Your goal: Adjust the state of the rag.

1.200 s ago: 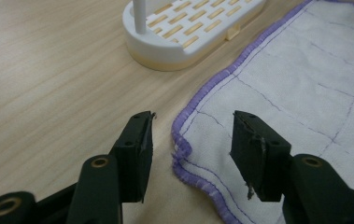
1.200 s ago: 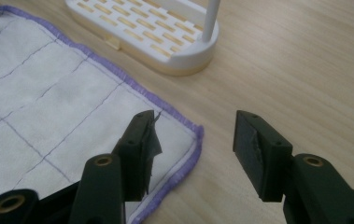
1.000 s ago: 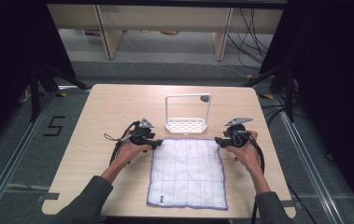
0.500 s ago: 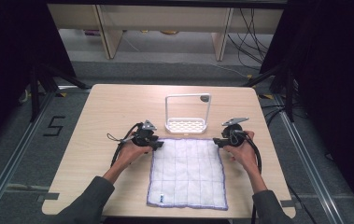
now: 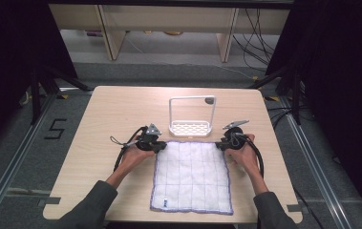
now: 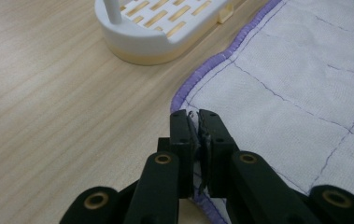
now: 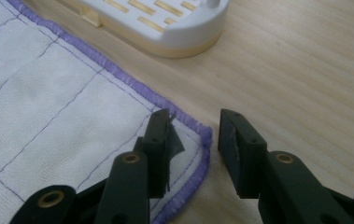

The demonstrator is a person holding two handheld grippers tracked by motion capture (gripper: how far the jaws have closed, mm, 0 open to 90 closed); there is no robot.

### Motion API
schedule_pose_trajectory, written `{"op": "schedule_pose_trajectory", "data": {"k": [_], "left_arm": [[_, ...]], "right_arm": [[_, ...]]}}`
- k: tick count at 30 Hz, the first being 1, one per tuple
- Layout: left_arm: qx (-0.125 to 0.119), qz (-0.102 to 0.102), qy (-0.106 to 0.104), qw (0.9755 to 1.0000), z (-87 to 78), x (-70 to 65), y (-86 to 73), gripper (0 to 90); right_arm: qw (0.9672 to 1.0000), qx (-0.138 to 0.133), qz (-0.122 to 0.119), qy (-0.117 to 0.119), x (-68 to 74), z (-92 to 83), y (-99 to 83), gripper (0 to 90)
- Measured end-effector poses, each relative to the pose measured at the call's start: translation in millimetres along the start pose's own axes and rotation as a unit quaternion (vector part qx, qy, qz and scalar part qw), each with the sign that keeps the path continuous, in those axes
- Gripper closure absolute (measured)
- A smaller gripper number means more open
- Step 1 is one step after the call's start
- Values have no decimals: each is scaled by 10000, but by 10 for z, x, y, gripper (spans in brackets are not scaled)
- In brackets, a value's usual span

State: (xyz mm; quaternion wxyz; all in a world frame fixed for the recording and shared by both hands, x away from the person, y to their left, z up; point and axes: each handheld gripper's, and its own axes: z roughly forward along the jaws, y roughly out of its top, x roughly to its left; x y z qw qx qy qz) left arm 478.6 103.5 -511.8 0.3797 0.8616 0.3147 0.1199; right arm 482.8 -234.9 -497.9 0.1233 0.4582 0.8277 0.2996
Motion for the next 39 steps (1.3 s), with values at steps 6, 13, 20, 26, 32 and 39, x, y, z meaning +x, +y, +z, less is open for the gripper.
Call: {"op": "schedule_pose_trajectory", "data": {"k": [6,13,20,26,32,39], "left_arm": [[-15,71,35,10000,-1,-15,3,856],[-45,101,69,9999,-26,-26,3,859],[-84,155,77,9998,-44,-23,13,861],[-163,125,61,9998,-75,-16,28,863],[-264,140,70,9995,-126,-3,55,863],[-448,170,122,9988,-207,-4,119,863]], "right_arm": [[9998,-104,-78,137,1,7,-22,819],[9988,-111,-470,20,7,-12,-8,870],[9982,-399,-442,44,2,-92,16,874],[9984,-420,-365,137,2,-169,37,875],[9980,-532,-308,176,13,-262,76,876],[9943,-925,-475,217,0,-378,131,876]]}}
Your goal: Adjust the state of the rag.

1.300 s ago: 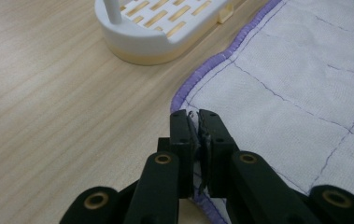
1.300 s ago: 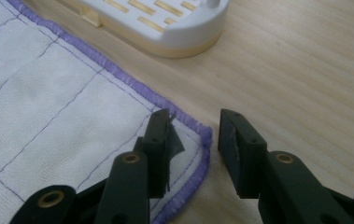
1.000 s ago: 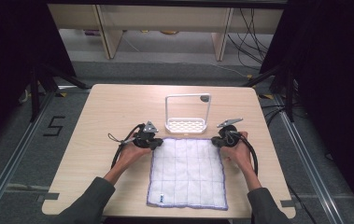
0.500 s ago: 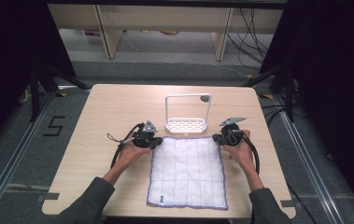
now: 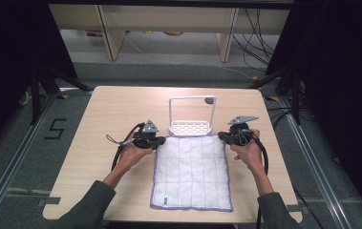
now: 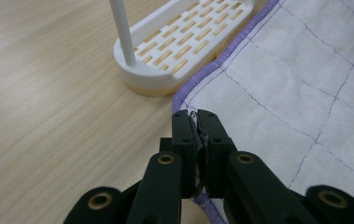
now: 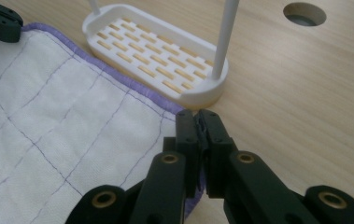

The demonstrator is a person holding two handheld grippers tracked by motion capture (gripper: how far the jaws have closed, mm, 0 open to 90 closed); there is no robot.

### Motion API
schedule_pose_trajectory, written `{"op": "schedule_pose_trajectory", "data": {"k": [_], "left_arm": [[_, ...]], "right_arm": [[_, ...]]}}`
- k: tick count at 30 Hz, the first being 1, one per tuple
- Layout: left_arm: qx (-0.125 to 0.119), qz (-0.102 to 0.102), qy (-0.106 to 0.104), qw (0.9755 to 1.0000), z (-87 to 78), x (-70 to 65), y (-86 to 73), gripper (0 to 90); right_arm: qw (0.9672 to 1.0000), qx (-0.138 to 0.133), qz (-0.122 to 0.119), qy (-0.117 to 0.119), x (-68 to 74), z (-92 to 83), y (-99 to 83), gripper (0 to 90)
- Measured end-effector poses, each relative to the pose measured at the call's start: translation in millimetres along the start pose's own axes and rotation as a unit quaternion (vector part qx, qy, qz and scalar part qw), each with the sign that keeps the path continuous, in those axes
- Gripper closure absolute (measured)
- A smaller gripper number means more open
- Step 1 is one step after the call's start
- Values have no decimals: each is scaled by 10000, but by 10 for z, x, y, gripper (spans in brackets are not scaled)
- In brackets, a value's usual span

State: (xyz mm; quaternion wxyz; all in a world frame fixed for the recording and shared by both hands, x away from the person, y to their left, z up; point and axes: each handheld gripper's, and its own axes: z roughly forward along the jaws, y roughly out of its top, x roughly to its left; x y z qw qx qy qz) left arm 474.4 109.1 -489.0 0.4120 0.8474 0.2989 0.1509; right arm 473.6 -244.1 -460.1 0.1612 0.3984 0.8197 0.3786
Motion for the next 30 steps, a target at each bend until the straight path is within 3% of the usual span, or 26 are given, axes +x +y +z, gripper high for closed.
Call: {"op": "schedule_pose_trajectory", "data": {"k": [5,6,10,13,14,22,27,30], "left_arm": [[-83,8,42,10000,-46,5,38,863],[-132,-10,25,9999,-61,14,50,862],[-155,-18,-10,9999,-84,20,57,862],[-176,-3,16,9998,-94,18,68,863],[-234,-30,15,9997,-99,16,79,862],[-361,21,34,9993,-165,-6,136,862],[-487,73,45,9988,-247,-19,193,862],[-631,143,22,9979,-330,-66,235,862]], "right_arm": [[9998,-132,120,-3,24,-55,30,876],[9999,-143,-12,34,-4,-92,50,876],[9997,-231,91,51,-1,-154,76,876],[9992,-390,-9,8,-4,-165,82,876],[9995,-309,12,12,-2,-192,92,876],[9988,-489,-43,35,-9,-258,126,877],[9982,-576,102,99,14,-308,135,877],[9975,-704,-45,39,21,-392,160,877]]}}
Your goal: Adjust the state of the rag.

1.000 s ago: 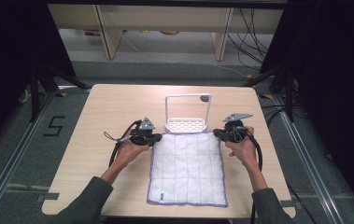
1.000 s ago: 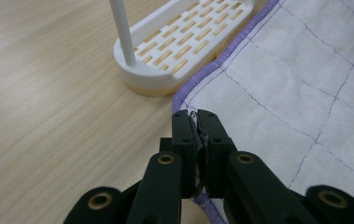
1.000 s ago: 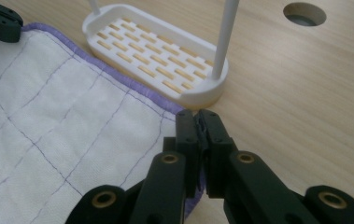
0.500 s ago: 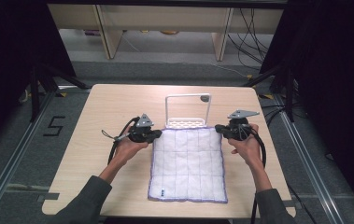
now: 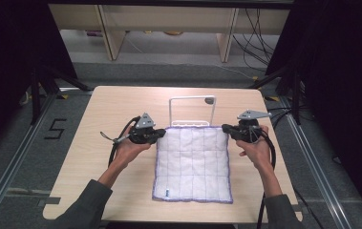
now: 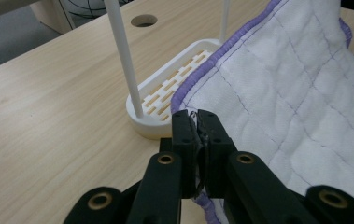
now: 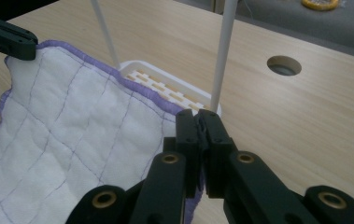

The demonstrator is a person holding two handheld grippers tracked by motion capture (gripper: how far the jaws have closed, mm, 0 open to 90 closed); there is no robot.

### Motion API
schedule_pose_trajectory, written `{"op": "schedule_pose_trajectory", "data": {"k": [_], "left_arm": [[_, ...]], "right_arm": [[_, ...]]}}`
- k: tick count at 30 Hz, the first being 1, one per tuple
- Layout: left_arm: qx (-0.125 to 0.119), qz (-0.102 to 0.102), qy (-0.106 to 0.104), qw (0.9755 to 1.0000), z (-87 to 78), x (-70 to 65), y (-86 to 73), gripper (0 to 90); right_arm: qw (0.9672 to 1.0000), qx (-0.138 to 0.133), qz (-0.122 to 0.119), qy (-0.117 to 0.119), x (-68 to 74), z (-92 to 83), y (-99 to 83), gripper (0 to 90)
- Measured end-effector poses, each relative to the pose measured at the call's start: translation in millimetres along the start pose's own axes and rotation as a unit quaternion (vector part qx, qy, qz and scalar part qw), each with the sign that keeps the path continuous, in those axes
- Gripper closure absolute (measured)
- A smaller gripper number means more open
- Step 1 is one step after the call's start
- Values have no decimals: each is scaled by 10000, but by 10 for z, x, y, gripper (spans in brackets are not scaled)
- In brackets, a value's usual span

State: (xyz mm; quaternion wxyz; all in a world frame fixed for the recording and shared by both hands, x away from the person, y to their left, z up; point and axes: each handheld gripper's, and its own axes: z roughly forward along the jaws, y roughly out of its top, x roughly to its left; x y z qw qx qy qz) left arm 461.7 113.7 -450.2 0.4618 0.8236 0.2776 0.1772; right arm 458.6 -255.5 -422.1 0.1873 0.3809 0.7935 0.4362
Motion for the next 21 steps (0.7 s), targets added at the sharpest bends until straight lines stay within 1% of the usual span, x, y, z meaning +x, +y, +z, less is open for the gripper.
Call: {"op": "schedule_pose_trajectory", "data": {"k": [1,2,3,4,5,6,7,8,9,10,11,12,13,14,15,16,18,19,20,21], "left_arm": [[0,0,0,10000,0,0,0,862],[-21,7,11,10000,-13,-21,6,862],[61,75,-17,10000,-33,-33,10,862],[-17,65,-43,10000,-31,-59,3,862],[56,114,-65,9999,-55,-77,1,862],[51,182,-71,9998,-72,-96,-3,863],[75,213,-55,9997,-99,-121,-6,862],[-4,174,-70,9998,-121,-146,-12,862],[-9,213,-86,9997,-158,-155,-18,863],[-40,188,-79,9998,-195,-174,-27,863],[-56,186,-119,9997,-233,-189,-36,863],[-47,222,-110,9997,-276,-207,-45,863],[-68,229,-149,9996,-312,-231,-63,863],[-72,241,-157,9996,-349,-263,-83,863],[-77,255,-173,9995,-381,-301,-109,863],[-65,293,-212,9993,-410,-345,-135,863],[-17,450,-274,9986,-463,-442,-192,863],[67,596,-320,9977,-490,-476,-220,863],[28,545,-358,9979,-500,-535,-255,863],[38,569,-413,9975,-513,-582,-289,863]], "right_arm": [[10000,0,0,0,0,0,0,877],[10000,-48,-41,53,27,-57,17,877],[10000,-48,-41,53,27,-57,17,877],[9999,-116,33,46,54,-83,21,878],[9999,-101,97,74,87,-122,24,877],[9999,-139,39,62,102,-155,27,878],[9999,-89,23,108,124,-198,26,877],[9998,-163,16,60,154,-228,14,878],[9999,-113,2,86,183,-268,3,878],[9998,-95,-146,123,188,-300,-9,878],[9997,-138,-123,132,230,-326,-33,878],[9997,-121,-118,161,262,-360,-55,879],[9997,-97,-182,142,279,-396,-74,878],[9995,-119,-247,162,303,-422,-99,878],[9995,-93,-217,215,346,-450,-127,879],[9993,-99,-268,223,375,-476,-155,878],[9990,-82,-349,256,439,-530,-216,879],[9989,-65,-361,282,474,-554,-252,878],[9989,-20,-359,298,507,-579,-289,879],[9985,13,-441,319,522,-602,-323,879]]}}
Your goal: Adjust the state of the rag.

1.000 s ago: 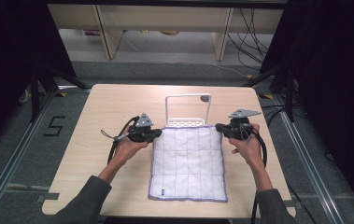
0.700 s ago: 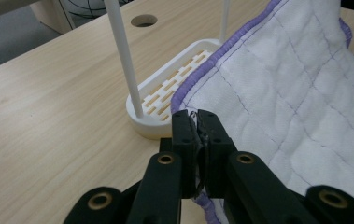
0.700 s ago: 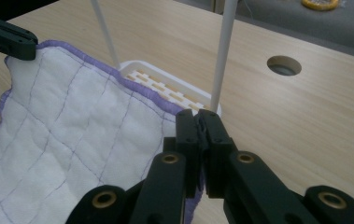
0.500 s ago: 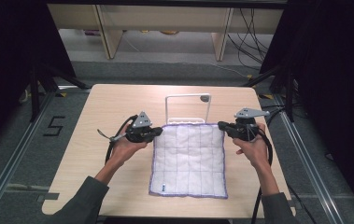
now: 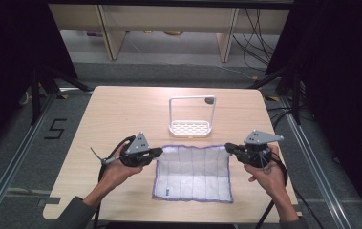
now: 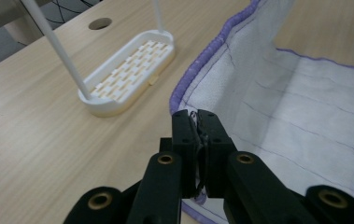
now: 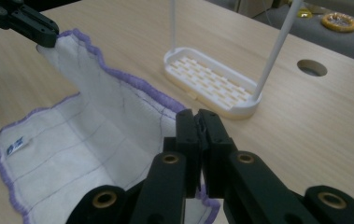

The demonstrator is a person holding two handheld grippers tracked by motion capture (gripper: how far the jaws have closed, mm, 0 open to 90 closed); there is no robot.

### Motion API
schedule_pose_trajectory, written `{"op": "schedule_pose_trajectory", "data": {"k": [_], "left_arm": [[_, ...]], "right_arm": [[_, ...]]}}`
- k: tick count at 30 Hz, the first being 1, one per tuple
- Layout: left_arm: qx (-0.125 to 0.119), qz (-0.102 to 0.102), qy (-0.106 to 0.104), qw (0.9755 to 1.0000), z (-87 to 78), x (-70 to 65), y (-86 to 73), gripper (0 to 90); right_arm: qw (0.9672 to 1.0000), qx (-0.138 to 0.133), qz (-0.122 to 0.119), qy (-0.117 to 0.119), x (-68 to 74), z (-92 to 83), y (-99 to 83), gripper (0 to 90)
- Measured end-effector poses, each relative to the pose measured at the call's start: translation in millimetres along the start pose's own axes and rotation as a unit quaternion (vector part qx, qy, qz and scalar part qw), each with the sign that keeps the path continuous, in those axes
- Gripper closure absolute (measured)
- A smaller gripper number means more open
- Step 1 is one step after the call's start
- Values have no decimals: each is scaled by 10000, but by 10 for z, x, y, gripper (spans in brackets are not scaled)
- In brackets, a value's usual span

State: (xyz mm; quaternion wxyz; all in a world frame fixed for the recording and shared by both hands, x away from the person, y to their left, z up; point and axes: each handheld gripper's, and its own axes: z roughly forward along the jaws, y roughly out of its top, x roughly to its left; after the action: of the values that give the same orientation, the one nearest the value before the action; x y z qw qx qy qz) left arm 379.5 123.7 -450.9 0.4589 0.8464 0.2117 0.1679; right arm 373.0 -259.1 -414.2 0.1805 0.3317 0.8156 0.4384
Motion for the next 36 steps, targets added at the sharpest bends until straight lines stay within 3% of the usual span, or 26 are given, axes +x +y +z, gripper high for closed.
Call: {"op": "schedule_pose_trajectory", "data": {"k": [1,4,5,6,8,10,11,15,16,17,18,22,24,26,28,29,30,32,33,35,36], "left_arm": [[102,139,-89,9998,-31,-97,-50,863],[120,201,-180,9996,-50,-178,-99,863],[137,179,-165,9996,-60,-212,-122,863],[91,109,-202,9997,-58,-248,-145,863],[137,178,-270,9994,-76,-300,-200,862],[89,109,-265,9996,-76,-335,-219,862],[146,135,-305,9993,-83,-348,-232,862],[247,182,-378,9988,-103,-433,-295,861],[200,177,-394,9989,-87,-462,-326,861],[347,218,-440,9982,-91,-479,-345,860],[368,308,-467,9978,-74,-485,-375,860],[473,273,-520,9972,-32,-534,-470,858],[596,415,-512,9960,-23,-544,-493,854],[716,415,-625,9946,7,-580,-531,845],[748,494,-583,9943,14,-587,-541,838],[680,426,-594,9950,31,-620,-560,834],[783,535,-635,9935,26,-622,-561,834],[800,571,-563,9936,23,-654,-564,831],[853,692,-553,9924,18,-641,-556,831],[735,662,-427,9942,10,-657,-546,841],[713,744,-372,9940,-9,-642,-517,848]], "right_arm": [[10000,8,13,22,55,-37,-74,879],[9999,49,66,60,106,-70,-144,878],[9999,26,-57,89,111,-81,-171,878],[9999,62,62,97,153,-95,-205,878],[9999,74,-9,139,207,-122,-281,878],[9998,81,43,158,247,-127,-314,878],[9997,80,-80,193,252,-132,-343,878],[9996,163,28,235,341,-160,-465,878],[9995,198,-84,242,342,-148,-494,878],[9989,339,85,305,388,-142,-558,878],[9989,339,85,305,388,-142,-558,878],[9979,528,-23,378,446,-107,-678,877],[9973,603,-77,406,474,-94,-721,877],[9963,713,-94,480,505,-74,-767,874],[9957,763,-92,511,510,-65,-790,872],[9953,808,-77,533,514,-66,-801,872],[9953,808,-77,533,514,-66,-801,871],[9948,855,-92,536,507,-69,-833,871],[9948,855,-92,536,507,-69,-833,871],[9946,874,-83,546,509,-74,-845,871],[9952,830,-105,504,509,-77,-843,871]]}}
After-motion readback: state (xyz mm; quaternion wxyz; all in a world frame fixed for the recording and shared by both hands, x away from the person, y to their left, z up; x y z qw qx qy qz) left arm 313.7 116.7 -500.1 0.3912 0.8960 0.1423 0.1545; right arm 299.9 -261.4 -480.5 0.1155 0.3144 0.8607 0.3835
